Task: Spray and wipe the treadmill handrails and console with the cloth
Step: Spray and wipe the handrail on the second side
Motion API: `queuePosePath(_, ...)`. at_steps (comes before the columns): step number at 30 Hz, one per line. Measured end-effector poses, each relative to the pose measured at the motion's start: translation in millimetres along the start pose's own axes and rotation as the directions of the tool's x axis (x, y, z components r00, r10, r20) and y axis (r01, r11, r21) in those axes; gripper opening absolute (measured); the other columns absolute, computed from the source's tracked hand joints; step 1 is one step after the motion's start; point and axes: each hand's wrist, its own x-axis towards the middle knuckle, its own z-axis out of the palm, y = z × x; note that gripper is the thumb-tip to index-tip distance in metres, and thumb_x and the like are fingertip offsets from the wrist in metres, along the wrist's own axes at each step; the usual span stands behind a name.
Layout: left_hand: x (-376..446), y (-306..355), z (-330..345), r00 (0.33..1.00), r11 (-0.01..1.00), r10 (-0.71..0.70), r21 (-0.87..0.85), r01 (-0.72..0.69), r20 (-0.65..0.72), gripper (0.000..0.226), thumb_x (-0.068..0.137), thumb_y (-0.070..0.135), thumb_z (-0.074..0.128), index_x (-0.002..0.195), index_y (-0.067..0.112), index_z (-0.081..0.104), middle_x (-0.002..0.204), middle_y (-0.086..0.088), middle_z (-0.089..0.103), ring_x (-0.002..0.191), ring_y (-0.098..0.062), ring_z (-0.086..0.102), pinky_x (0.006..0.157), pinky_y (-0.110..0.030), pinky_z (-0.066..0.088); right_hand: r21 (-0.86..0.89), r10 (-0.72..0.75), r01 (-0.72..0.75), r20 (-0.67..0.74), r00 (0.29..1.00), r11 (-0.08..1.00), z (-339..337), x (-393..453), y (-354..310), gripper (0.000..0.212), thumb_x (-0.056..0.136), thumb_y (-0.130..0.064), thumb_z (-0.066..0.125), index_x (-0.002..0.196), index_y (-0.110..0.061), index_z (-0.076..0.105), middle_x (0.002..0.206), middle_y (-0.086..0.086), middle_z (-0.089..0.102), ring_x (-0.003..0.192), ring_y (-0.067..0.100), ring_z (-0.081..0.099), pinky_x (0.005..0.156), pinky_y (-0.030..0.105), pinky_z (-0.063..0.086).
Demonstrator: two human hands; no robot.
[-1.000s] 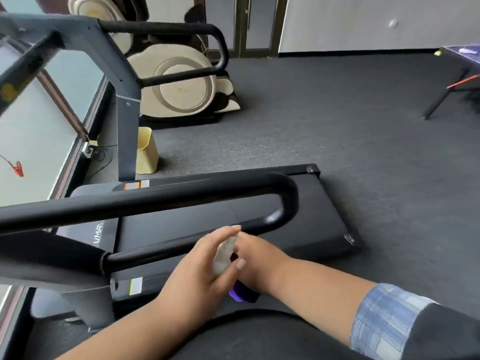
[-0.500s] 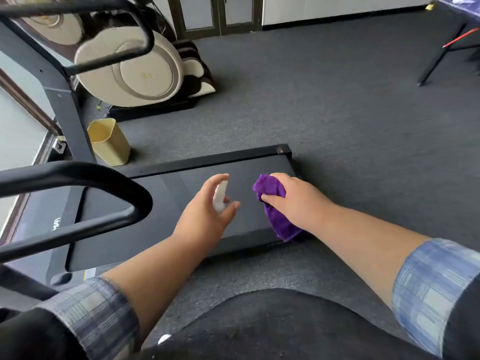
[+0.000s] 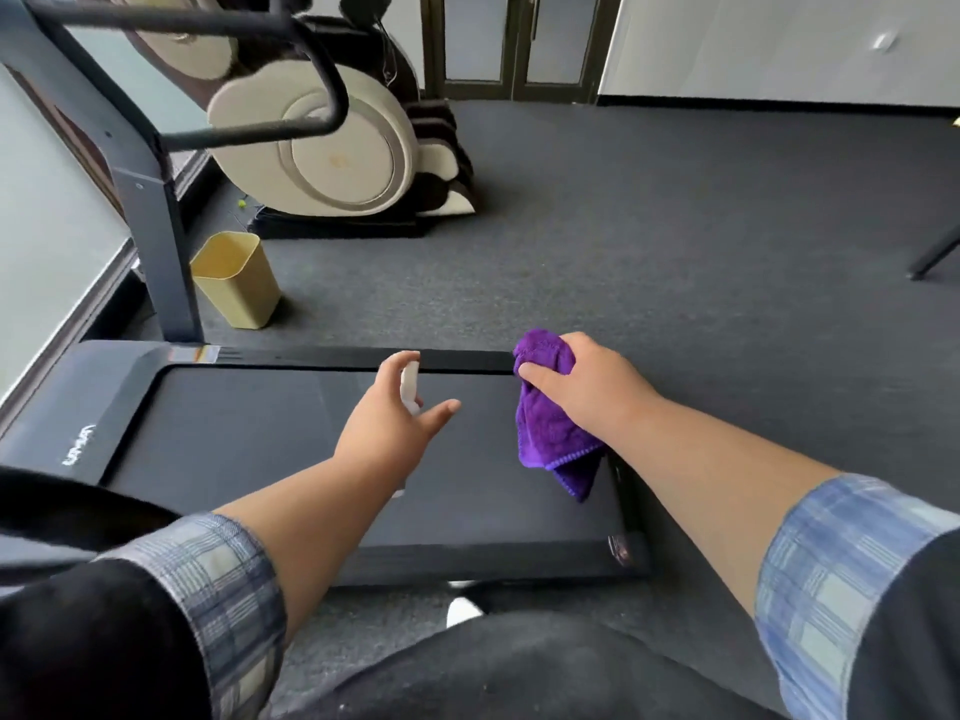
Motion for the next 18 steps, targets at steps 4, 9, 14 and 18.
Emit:
queuePosePath(4,62,11,2,0.997,0.996,-0.081,0.026,0.081,-0.001,0.074,0.069,0.075,0.068,0.129,0.063,0.026,0.092,0.016,0.060,0.070,-0.005,0.061,0.044,-0.019,0.040,0.034,0.046,-0.048,0.058,0.997,0.998,-13,60,-17,0.069,0.061,-0.073,0.075,0.112,-0.036,0.048,0.087,-0.023,0.056,0.075,0.001,0.054,0.059,0.024,0.039)
queuePosePath(9,111,27,-21,0.993,0.985,-0.096,0.139,0.105,-0.071,0.079,0.062,0.090,0.052,0.130,0.058,0.028,0.090,0.016,0.057,0.066,-0.001,0.057,0.045,-0.023,0.039,0.003,-0.017,0.017,0.152,0.988,1.000,-7,118,-43,0.086,0.060,-0.063,0.083,0.131,-0.033,0.045,0.091,-0.023,0.051,0.086,0.011,0.054,0.070,0.028,0.041)
queuePosePath(14,145,21,-64,0.980,0.971,-0.100,0.199,0.133,-0.171,0.072,0.074,0.073,0.067,0.133,0.053,0.031,0.101,0.013,0.057,0.070,0.005,0.053,0.053,-0.025,0.041,-0.079,-0.215,0.250,0.307,0.927,0.965,16,180,-113,0.050,0.073,-0.055,0.077,0.113,-0.033,0.056,0.095,-0.014,0.063,0.094,0.017,0.062,0.081,0.037,0.052)
queuePosePath(18,173,25,-116,0.942,0.959,-0.126,0.205,0.197,-0.312,0.062,0.083,0.058,0.070,0.131,0.056,0.030,0.105,0.015,0.061,0.068,0.002,0.056,0.049,-0.026,0.043,-0.054,-0.413,0.462,0.362,0.836,0.885,27,231,-193,0.049,0.080,-0.052,0.074,0.123,-0.035,0.055,0.113,-0.006,0.065,0.107,0.022,0.060,0.090,0.041,0.050)
